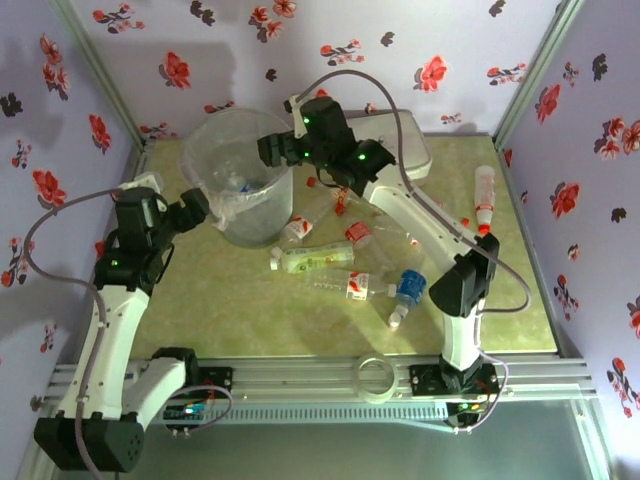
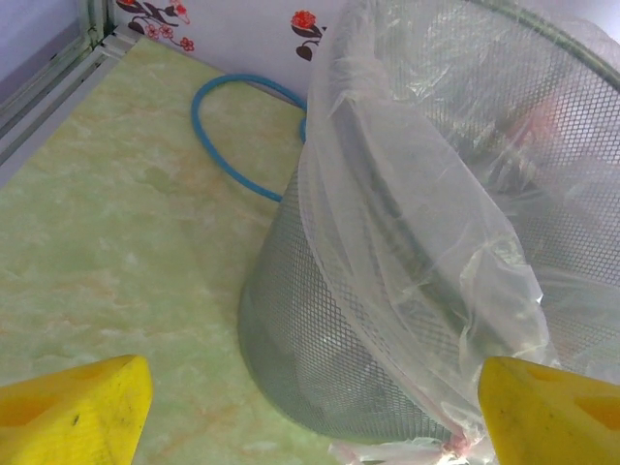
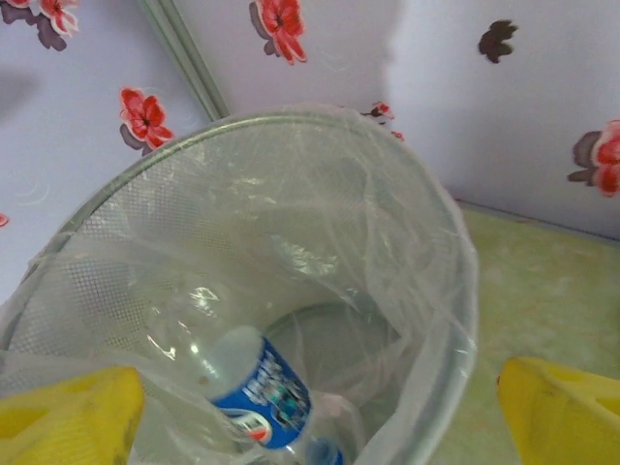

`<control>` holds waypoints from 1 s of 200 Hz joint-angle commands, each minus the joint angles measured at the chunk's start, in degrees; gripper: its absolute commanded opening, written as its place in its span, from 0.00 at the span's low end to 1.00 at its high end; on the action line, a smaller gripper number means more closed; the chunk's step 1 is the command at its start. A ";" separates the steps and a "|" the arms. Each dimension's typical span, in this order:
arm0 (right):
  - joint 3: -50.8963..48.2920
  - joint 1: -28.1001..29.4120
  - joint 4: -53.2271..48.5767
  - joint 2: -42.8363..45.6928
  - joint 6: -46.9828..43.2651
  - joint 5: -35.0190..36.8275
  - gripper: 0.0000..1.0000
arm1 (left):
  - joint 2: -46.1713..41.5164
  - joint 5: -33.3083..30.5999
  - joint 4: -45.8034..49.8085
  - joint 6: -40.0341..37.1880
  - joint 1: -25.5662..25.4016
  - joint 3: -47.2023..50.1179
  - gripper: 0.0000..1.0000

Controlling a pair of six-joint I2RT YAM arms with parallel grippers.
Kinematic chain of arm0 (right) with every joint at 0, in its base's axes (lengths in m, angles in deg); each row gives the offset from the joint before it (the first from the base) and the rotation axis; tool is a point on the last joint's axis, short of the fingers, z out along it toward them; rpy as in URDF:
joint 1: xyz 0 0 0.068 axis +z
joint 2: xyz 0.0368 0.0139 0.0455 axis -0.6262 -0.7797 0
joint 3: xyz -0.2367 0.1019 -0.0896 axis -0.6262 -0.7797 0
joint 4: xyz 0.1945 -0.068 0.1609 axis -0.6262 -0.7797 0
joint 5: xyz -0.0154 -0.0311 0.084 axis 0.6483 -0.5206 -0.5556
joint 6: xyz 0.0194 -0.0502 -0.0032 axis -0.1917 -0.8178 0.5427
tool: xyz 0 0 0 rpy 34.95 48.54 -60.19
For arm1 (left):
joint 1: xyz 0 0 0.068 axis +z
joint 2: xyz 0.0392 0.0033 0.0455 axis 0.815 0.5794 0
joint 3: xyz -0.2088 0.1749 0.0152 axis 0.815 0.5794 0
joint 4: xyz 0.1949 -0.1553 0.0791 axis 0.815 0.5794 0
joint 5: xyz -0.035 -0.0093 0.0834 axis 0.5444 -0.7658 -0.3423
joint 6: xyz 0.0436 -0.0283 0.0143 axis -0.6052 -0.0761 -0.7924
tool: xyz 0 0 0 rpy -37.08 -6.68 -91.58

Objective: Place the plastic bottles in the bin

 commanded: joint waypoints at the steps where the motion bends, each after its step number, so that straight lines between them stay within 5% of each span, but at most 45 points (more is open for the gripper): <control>1: -1.08 -0.63 -2.75 8.49 -1.17 6.22 0.95 | -0.35 -1.21 -1.65 -0.32 -0.33 -0.26 0.88; 34: -16.61 -6.49 -4.93 21.11 5.27 10.93 0.96 | -0.24 -1.12 -0.05 -1.38 -0.33 -1.08 0.88; 78: -44.51 -24.95 -8.97 37.88 18.93 3.34 0.96 | -1.93 -1.10 5.66 -2.74 -0.91 -7.29 0.88; 115: -58.66 -29.70 -12.55 42.90 20.72 3.23 0.95 | -2.07 -3.76 13.65 -2.60 -3.52 -17.43 0.87; 173: -78.70 -29.83 -6.62 47.82 30.86 -5.67 0.86 | 5.39 -15.21 15.05 -4.65 -23.41 -24.00 0.86; 200: -82.04 -29.56 -7.24 49.60 30.92 -5.97 0.85 | 11.76 -15.22 10.12 -4.83 -30.94 -25.37 0.87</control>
